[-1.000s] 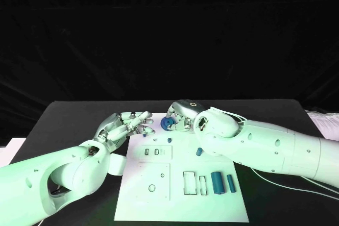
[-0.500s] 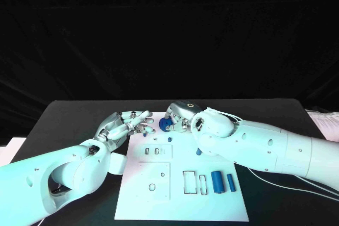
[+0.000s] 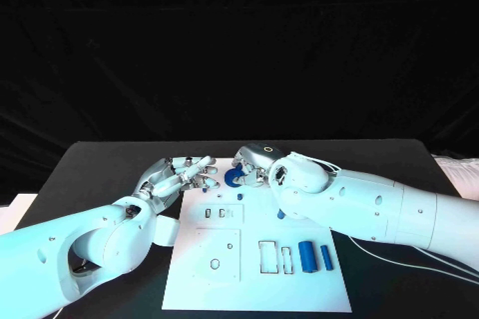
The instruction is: Assemble the parts on the task board
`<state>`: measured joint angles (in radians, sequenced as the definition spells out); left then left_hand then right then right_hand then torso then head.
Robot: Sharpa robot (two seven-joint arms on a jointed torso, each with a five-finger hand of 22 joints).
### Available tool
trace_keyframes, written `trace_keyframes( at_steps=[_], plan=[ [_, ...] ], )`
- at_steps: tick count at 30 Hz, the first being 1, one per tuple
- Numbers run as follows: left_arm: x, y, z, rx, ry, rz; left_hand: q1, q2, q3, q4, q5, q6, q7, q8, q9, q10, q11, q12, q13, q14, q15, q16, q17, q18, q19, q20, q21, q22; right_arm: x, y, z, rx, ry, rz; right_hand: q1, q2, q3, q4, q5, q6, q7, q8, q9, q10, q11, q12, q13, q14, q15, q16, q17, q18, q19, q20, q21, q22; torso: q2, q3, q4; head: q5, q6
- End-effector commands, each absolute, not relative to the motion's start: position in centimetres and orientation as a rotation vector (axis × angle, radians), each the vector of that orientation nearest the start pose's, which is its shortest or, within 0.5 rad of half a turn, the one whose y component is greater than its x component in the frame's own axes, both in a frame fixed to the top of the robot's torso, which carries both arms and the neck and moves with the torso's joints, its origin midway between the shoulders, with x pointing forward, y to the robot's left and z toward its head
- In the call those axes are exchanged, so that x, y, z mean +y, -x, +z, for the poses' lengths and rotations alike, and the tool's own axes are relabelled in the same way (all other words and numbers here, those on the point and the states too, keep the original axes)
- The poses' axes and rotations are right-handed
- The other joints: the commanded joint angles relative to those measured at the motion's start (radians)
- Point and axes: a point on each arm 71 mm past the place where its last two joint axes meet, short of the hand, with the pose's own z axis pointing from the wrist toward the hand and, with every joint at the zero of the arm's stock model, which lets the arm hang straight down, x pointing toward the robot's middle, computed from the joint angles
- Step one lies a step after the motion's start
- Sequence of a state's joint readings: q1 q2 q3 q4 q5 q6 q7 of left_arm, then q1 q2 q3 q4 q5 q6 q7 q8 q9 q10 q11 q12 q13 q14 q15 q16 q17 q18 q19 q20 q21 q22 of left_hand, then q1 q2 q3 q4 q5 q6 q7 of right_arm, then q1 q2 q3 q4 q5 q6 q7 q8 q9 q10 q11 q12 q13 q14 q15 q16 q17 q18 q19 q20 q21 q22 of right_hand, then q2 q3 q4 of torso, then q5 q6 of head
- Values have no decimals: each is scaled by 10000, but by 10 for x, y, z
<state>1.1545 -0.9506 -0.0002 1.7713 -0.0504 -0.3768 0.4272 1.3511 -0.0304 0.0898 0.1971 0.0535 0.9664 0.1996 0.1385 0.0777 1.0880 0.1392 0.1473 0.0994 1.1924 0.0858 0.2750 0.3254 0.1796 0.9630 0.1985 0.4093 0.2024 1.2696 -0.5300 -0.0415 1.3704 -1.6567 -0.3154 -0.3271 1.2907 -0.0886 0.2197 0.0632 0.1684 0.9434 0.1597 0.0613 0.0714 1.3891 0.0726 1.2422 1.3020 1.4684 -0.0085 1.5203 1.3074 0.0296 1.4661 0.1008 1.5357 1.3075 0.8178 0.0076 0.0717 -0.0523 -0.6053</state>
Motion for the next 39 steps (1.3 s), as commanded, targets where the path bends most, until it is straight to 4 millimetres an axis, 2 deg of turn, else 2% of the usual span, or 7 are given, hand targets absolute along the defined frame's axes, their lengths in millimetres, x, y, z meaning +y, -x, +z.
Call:
trace_keyframes(
  at_steps=[1, 19, 28, 34, 36, 38, 39],
  plan=[
    [190, -438, -159, 14184, 10486, -16702, 18, 74, 14, -46, 10, 16, 55, -34, -15, 22, 55, -65, 9, -52, 15, -19, 14, 9, -50, -6, -67, -4, -88, -516, -156, 15771, 2956, 5099, -121, -118, -167, 123, -50, -126, 34, -4, -32, -87, 17, -75, -50, 772, 92, -70, 1441, -53, 286, 88, -52, 1598, 0, 5, 4, -6, -4],
    [190, -438, -160, 14222, 10527, -16639, 23, 91, 2, -69, 8, 24, 57, -52, -19, 33, 55, -90, 14, -55, 14, -36, 58, 12, -58, -3, -69, -4, -94, -518, -158, 16061, 2619, 5013, -672, 354, -514, 1090, 724, 284, -50, 74, 3, 113, -41, 195, 206, 787, 53, -50, 1497, -61, 322, 82, -40, 1648, 2, 12, -16, -26, -10],
    [191, -438, -160, 14219, 10538, -16610, 17, 96, -2, -68, 8, 21, 61, -58, -21, 30, 58, -97, 14, -59, 16, -41, 65, 12, -60, -2, -70, -4, -104, -513, -149, 15174, 1929, 5743, -711, 363, -556, 1185, 757, 270, -47, 53, -7, 232, -40, 400, 374, 797, 53, -29, 1541, -72, 357, 79, -21, 1697, -4, 11, -22, -64, 16],
    [192, -438, -160, 14244, 10534, -16636, 17, 96, -2, -68, 8, 21, 61, -58, -21, 30, 58, -97, 14, -59, 16, -41, 65, 12, -60, -2, -70, -4, -133, -502, -140, 14609, 1133, 6523, -385, 275, -511, 1120, 1405, 310, -59, 52, -11, 203, -59, 370, 376, 790, 38, -46, 1513, -66, 338, 64, -33, 1672, -29, 25, -35, -93, 84],
    [192, -438, -160, 14247, 10533, -16640, 17, 96, -2, -68, 8, 21, 61, -58, -21, 30, 58, -97, 14, -59, 16, -41, 65, 12, -60, -2, -70, -4, -146, -498, -137, 14734, 927, 6838, -172, 224, -465, 989, 1317, 296, -56, 43, -17, 218, -63, 401, 408, 795, 33, -35, 1536, -68, 347, 60, -29, 1684, -35, 29, -51, -69, 83],
    [193, -439, -160, 14231, 10527, -16640, 14, 102, -5, -70, 8, 17, 64, -66, -23, 25, 61, -106, 14, -66, 19, -48, 73, 11, -65, 0, -71, -4, -167, -493, -134, 14929, 1002, 7301, 546, 153, -257, 466, 477, 304, -40, 49, -18, 245, -63, 468, 476, 797, 23, -27, 1556, -62, 326, 43, -41, 1661, -56, 33, -86, -73, 92],
    [194, -439, -160, 14225, 10524, -16641, 14, 102, -5, -70, 8, 17, 64, -66, -23, 25, 61, -106, 14, -66, 19, -48, 73, 11, -65, 0, -71, -4, -172, -492, -133, 14970, 1036, 7392, 651, 142, -227, 386, 352, 306, -38, 49, -19, 246, -59, 474, 484, 796, 24, -27, 1556, -60, 316, 44, -46, 1649, -60, 32, -92, -65, 99]
  ],
)
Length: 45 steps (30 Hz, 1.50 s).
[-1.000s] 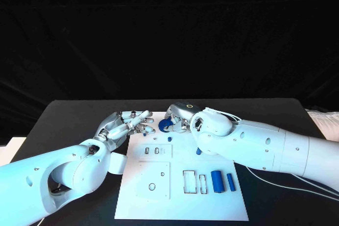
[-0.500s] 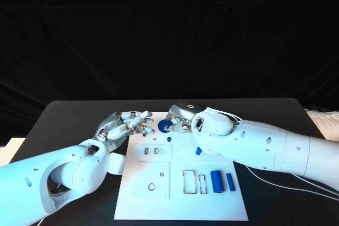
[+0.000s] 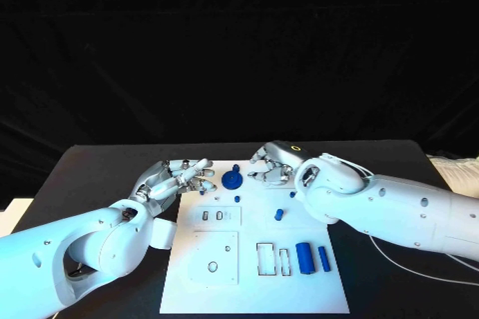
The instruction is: Assemble the parts on the task board
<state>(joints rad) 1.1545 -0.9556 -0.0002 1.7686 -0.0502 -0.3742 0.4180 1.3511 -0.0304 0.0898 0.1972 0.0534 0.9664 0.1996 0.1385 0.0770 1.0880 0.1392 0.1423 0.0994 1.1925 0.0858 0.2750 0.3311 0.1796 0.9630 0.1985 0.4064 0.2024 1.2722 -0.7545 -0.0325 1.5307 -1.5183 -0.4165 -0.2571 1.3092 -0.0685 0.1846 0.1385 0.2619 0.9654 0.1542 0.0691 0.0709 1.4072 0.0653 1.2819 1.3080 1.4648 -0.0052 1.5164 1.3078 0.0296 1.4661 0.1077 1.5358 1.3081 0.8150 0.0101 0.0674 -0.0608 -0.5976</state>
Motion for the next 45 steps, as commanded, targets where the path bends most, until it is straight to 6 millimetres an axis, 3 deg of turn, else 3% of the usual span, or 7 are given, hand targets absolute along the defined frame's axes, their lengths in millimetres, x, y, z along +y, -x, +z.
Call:
trace_keyframes(
  at_steps=[1, 14, 17, 25, 31, 37, 45],
  plan=[
    [195, -439, -160, 14214, 10518, -16646, 14, 102, -5, -70, 8, 17, 64, -66, -16, 26, 62, -56, 13, -66, 19, -48, 17, 12, -65, 0, -42, -4, -181, -491, -132, 15028, 1086, 7534, 581, -91, 151, -467, -680, 90, 26, -29, -14, 65, 18, 81, 432, 835, -1, 20, 1570, -60, 315, -20, -48, 1643, -40, 11, -64, 27, 20],
    [199, -443, -162, 14128, 10495, -16631, 19, 108, -5, -77, 10, 15, 63, -72, -18, 23, 63, -64, 14, -75, 22, -57, 25, 11, -71, 2, -44, -5, -270, -493, -131, 15336, 494, 7211, 792, -343, 99, -777, -730, 132, 39, -33, -18, 64, 38, 93, 465, 844, 25, 45, 1629, -55, 293, 8, -61, 1624, -93, 137, -200, -51, 24],
    [200, -444, -162, 14121, 10498, -16620, 19, 108, -5, -77, 10, 15, 63, -72, -18, 23, 63, -64, 14, -75, 22, -57, 25, 11, -71, 2, -44, -5, -280, -495, -135, 15466, 351, 7028, 810, -391, 70, -817, -735, 111, 40, -42, -22, 54, 38, 76, 456, 845, 26, 46, 1633, -53, 287, 10, -65, 1617, -85, 133, -177, -91, 27],
    [203, -446, -163, 14073, 10540, -16484, 32, 121, -3, -91, 10, 18, 60, -78, -19, 26, 62, -74, 16, -85, 24, -68, 40, 11, -79, 4, -48, -6, -290, -499, -149, 15720, 64, 6737, 827, -415, 28, -859, -799, 12, 55, -69, -38, 18, 53, 15, 417, 845, 34, 48, 1641, -51, 278, 17, -71, 1607, -65, 127, -171, -127, -2],
    [203, -446, -164, 14071, 10542, -16477, 32, 121, -3, -91, 10, 18, 60, -78, -19, 26, 62, -74, 16, -85, 24, -68, 40, 11, -79, 4, -48, -6, -295, -502, -153, 15829, -27, 6571, 824, -419, 16, -863, -811, -15, 59, -73, -41, 11, 58, 4, 411, 844, 37, 45, 1636, -49, 273, 19, -74, 1602, -76, 86, -128, -169, -28],
    [204, -446, -164, 14058, 10551, -16448, 32, 121, -3, -91, 10, 18, 60, -78, -19, 26, 62, -74, 16, -85, 24, -68, 40, 11, -79, 4, -48, -6, -294, -504, -157, 15981, -33, 6542, 820, -419, 11, -863, -815, -23, 60, -73, -42, 9, 59, 1, 409, 843, 39, 43, 1632, -48, 271, 20, -75, 1598, -73, 97, -162, -146, -60],
    [203, -446, -164, 14059, 10553, -16442, 32, 121, -3, -91, 10, 18, 60, -78, -19, 26, 62, -74, 16, -85, 24, -68, 40, 11, -79, 4, -48, -6, -293, -505, -164, 16230, 147, 6363, 858, -324, 33, -884, -777, 55, 52, -12, -17, 25, 53, 26, 434, 843, 40, 43, 1634, -50, 275, 25, -74, 1606, -68, 100, -129, -151, -105]
  ],
)
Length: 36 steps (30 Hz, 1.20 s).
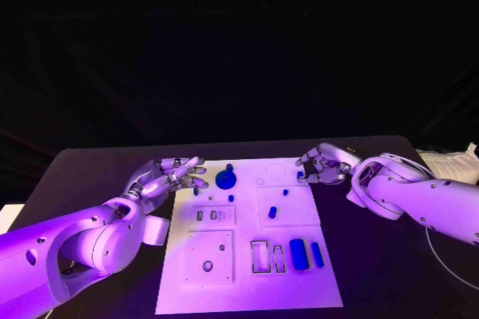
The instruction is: Assemble the parts on the task board
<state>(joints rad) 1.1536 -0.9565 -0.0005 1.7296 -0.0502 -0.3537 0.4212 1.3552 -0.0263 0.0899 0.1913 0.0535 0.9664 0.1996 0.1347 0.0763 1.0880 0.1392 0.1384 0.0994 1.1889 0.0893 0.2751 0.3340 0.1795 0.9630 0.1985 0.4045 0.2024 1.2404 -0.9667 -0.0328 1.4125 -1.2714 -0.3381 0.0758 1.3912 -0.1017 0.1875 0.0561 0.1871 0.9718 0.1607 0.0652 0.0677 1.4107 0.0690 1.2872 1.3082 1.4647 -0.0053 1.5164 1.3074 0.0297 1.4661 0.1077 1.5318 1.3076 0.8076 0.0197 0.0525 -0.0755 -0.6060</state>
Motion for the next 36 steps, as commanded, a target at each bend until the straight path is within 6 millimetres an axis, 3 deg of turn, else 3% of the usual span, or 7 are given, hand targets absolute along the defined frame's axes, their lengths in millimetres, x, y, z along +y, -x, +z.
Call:
trace_keyframes(
  at_steps=[1, 12, 27, 36],
  plan=[
    [203, -446, -164, 14059, 10554, -16441, -9, 80, -3, -33, 10, 18, 60, -41, -12, 26, 62, -35, 16, -50, -11, -69, 11, 11, -79, 5, -29, -6, -293, -505, -165, 16268, 164, 6340, 45, 22, 6, -67, -24, 21, -16, 43, 21, -6, 13, -20, 438, 844, 40, 43, 1640, -50, 275, 25, -34, 1611, 6, 3, 20, -3, -21],
    [204, -447, -164, 14049, 10562, -16413, -9, 80, -3, -33, 10, 18, 60, -41, -12, 26, 62, -35, 16, -50, -11, -69, 11, 11, -79, 5, -29, -6, -293, -505, -171, 16495, 239, 6264, 59, 124, 26, -98, 2, 239, -52, 135, 58, 38, -20, 39, 490, 846, 18, 47, 1652, -50, 277, 14, -34, 1616, -8, 4, 4, 17, -74],
    [204, -447, -164, 14058, 10567, -16410, 6, 107, 1, -50, 10, 27, 59, -50, -14, 33, 61, -50, 19, -56, -10, -82, 37, 12, -88, 7, -33, -7, -293, -508, -178, 16683, 261, 6155, 183, 608, 406, -208, -334, 962, -271, 373, 146, 152, -206, 166, 607, 854, -134, 57, 1687, -63, 322, -110, -12, 1678, -5, 1, 6, 17, -119],
    [204, -447, -164, 14069, 10571, -16409, 6, 107, 1, -50, 10, 27, 59, -50, -14, 33, 61, -50, 19, -56, -10, -82, 37, 12, -88, 7, -33, -7, -291, -511, -179, 16717, 274, 6030, 118, 650, 459, -216, -407, 1149, -338, 427, 174, 211, -259, 243, 672, 864, -180, 75, 1724, -72, 350, -154, 3, 1715, -7, 3, 7, -4, -135]
  ],
)
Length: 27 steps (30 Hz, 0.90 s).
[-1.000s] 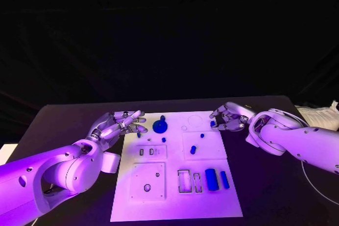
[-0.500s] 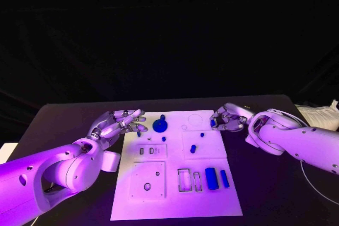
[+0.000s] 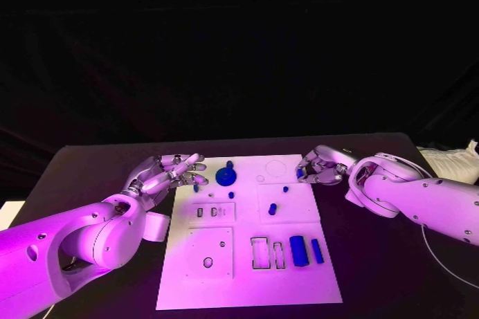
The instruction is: Assemble the parts on the task board
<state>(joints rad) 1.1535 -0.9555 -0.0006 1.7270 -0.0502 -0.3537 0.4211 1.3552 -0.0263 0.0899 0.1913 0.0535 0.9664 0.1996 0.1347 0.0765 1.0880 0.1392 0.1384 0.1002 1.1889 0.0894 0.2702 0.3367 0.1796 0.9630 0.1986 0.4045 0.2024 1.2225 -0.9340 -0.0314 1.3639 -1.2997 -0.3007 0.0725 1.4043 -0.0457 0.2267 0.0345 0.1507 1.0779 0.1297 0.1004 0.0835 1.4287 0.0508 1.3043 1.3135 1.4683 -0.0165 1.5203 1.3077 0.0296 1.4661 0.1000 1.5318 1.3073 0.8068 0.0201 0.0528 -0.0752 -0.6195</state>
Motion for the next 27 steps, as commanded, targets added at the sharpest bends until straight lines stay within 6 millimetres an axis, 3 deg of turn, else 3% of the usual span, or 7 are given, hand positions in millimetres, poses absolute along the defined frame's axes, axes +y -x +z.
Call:
trace_keyframes(
  at_steps=[1, 8, 15, 20, 27],
  plan=[
    [204, -447, -164, 14070, 10572, -16409, 6, 107, 1, -51, 10, 27, 59, -50, -15, 33, 61, -50, 11, -56, -10, -33, 10, 11, -88, 7, -33, -7, -291, -511, -179, 16684, 258, 5992, -24, 93, 71, -1, -47, 115, -38, 83, 21, 39, -86, 81, 626, 829, -75, 37, 1724, -72, 354, -84, 5, 1723, 1, -1, 2, -4, -3],
    [203, -447, -164, 14074, 10569, -16418, 14, 121, 4, -59, 10, 30, 59, -55, -16, 35, 61, -58, 12, -57, -10, -39, 23, 12, -91, 8, -34, -7, -289, -511, -175, 16217, -230, 5939, -74, 236, 172, -18, -42, 413, -169, 202, 91, 125, -194, 179, 706, 840, -162, 58, 1767, -86, 401, -157, 30, 1785, -4, -4, 7, 7, -5],
    [204, -448, -165, 14061, 10591, -16392, 14, 121, 4, -59, 10, 30, 59, -55, -16, 35, 61, -58, 12, -57, -10, -39, 23, 12, -91, 8, -34, -7, -272, -505, -161, 15971, -1088, 6314, -64, 351, 281, -73, 71, 447, -210, 200, 111, 116, -240, 135, 684, 835, -212, 43, 1742, -79, 379, -213, 17, 1756, -21, -14, 15, 48, -13],
    [208, -451, -167, 13966, 10760, -16274, 14, 121, 4, -59, 10, 30, 59, -55, -16, 35, 61, -58, 12, -57, -10, -39, 23, 12, -91, 8, -34, -7, -247, -500, -149, 16058, -1497, 6451, -44, 433, 369, -119, 114, 437, -211, 184, 118, 106, -245, 108, 672, 829, -224, 25, 1711, -71, 354, -233, 2, 1723, -56, -44, 15, 73, -8],
    [213, -456, -169, 13817, 10934, -16124, 21, 132, 7, -66, 10, 33, 58, -58, -16, 39, 61, -63, 14, -58, -10, -43, 33, 13, -93, 9, -35, -7, -195, -496, -149, 16693, -1223, 6629, -173, 468, 416, -95, 173, 336, -169, 111, 107, 57, -216, 11, 613, 807, -212, -32, 1610, -49, 283, -241, -39, 1629, -138, -115, 101, 184, -127]
  ],
)
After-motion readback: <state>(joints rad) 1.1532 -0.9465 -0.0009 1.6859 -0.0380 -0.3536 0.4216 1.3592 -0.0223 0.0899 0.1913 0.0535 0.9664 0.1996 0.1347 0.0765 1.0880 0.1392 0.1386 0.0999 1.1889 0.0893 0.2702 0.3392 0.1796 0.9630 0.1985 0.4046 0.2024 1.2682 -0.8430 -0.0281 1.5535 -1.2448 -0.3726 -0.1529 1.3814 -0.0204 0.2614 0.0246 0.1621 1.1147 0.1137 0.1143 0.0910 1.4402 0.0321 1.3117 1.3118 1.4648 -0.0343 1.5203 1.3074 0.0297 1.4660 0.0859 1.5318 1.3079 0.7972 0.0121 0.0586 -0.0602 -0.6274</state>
